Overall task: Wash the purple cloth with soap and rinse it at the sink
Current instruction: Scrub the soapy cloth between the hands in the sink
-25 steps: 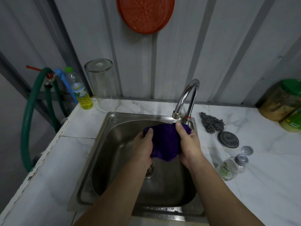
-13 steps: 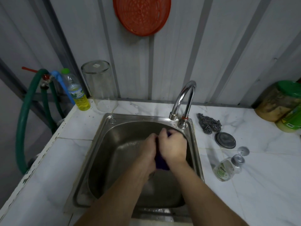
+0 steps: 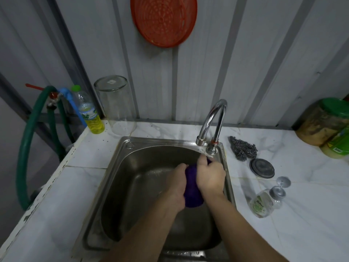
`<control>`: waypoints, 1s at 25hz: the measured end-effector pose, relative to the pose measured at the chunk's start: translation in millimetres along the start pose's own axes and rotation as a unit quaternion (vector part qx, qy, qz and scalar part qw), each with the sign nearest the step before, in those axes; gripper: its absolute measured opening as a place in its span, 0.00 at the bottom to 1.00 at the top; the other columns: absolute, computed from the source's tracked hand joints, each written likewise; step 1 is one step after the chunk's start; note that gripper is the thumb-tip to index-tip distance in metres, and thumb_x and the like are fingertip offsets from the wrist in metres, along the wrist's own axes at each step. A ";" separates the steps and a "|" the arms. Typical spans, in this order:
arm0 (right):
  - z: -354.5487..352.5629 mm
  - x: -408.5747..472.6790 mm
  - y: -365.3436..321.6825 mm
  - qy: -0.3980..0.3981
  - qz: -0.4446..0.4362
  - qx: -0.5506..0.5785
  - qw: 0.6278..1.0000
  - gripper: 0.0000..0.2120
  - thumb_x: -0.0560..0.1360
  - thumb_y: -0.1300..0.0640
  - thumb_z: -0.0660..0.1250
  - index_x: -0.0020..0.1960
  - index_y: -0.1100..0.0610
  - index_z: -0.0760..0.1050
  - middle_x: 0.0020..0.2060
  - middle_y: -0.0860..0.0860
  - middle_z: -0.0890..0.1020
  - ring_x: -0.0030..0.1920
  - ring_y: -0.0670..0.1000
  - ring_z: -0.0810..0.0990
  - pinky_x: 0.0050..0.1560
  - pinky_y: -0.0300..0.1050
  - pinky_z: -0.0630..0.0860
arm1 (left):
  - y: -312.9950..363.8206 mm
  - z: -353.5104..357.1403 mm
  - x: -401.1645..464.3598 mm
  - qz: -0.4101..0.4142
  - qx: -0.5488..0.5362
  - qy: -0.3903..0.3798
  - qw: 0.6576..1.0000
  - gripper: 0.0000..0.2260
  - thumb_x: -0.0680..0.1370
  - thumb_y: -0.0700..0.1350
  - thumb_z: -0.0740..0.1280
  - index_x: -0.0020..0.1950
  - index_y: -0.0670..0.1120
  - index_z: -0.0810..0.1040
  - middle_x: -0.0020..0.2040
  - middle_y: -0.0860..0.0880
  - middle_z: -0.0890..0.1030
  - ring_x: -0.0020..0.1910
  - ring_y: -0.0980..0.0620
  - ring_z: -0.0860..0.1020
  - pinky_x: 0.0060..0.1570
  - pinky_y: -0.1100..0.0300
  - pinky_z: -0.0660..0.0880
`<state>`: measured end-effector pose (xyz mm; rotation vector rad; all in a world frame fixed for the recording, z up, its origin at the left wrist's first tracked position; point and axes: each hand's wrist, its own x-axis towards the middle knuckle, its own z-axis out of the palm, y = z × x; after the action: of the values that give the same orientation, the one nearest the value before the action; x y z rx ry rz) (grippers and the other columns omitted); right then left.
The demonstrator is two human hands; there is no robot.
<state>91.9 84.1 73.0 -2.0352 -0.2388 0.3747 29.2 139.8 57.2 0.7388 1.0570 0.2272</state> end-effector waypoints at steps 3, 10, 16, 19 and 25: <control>16.1 -54.6 -1.3 -0.012 -0.157 -0.023 0.987 0.22 0.76 0.41 0.57 0.36 0.56 0.78 0.30 0.53 0.83 0.35 0.56 0.82 0.38 0.49 0.78 | 19.6 -5.1 4.4 0.058 -0.028 -0.016 0.998 0.13 0.84 0.44 0.60 0.40 0.46 0.73 0.39 0.45 0.74 0.28 0.58 0.80 0.35 0.66 0.76; -6.8 15.1 4.3 0.003 0.073 0.016 0.997 0.18 0.80 0.52 0.60 0.33 0.57 0.75 0.30 0.53 0.79 0.34 0.55 0.78 0.36 0.45 0.71 | 2.1 15.9 -7.6 0.015 0.069 0.038 0.997 0.12 0.73 0.51 0.67 0.45 0.44 0.84 0.48 0.39 0.86 0.50 0.40 0.83 0.59 0.42 0.79; 15.7 -38.9 -1.6 -0.006 -0.102 0.026 0.994 0.22 0.76 0.40 0.59 0.34 0.55 0.76 0.30 0.54 0.82 0.35 0.59 0.82 0.37 0.52 0.78 | 25.2 5.9 -2.9 0.078 0.019 0.053 0.995 0.13 0.82 0.45 0.62 0.38 0.43 0.75 0.34 0.44 0.76 0.32 0.51 0.79 0.36 0.62 0.76; 8.2 2.5 -6.5 0.019 -0.037 -0.033 0.999 0.18 0.80 0.47 0.60 0.35 0.53 0.76 0.31 0.53 0.79 0.38 0.57 0.79 0.40 0.44 0.71 | 11.8 10.7 -4.6 0.016 0.034 0.043 0.998 0.11 0.76 0.47 0.65 0.46 0.41 0.84 0.45 0.38 0.85 0.48 0.39 0.84 0.51 0.47 0.80; 1.7 -13.8 0.3 -0.002 -0.015 0.010 1.000 0.19 0.81 0.49 0.61 0.34 0.54 0.76 0.29 0.49 0.80 0.32 0.50 0.79 0.32 0.41 0.69 | 17.2 12.6 -5.1 0.026 0.027 0.067 0.997 0.12 0.79 0.47 0.64 0.46 0.40 0.81 0.43 0.39 0.83 0.42 0.43 0.82 0.48 0.51 0.79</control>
<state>78.4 80.9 74.3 -2.0085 -0.2654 0.3612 40.3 144.4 75.5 0.8102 1.1762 0.2973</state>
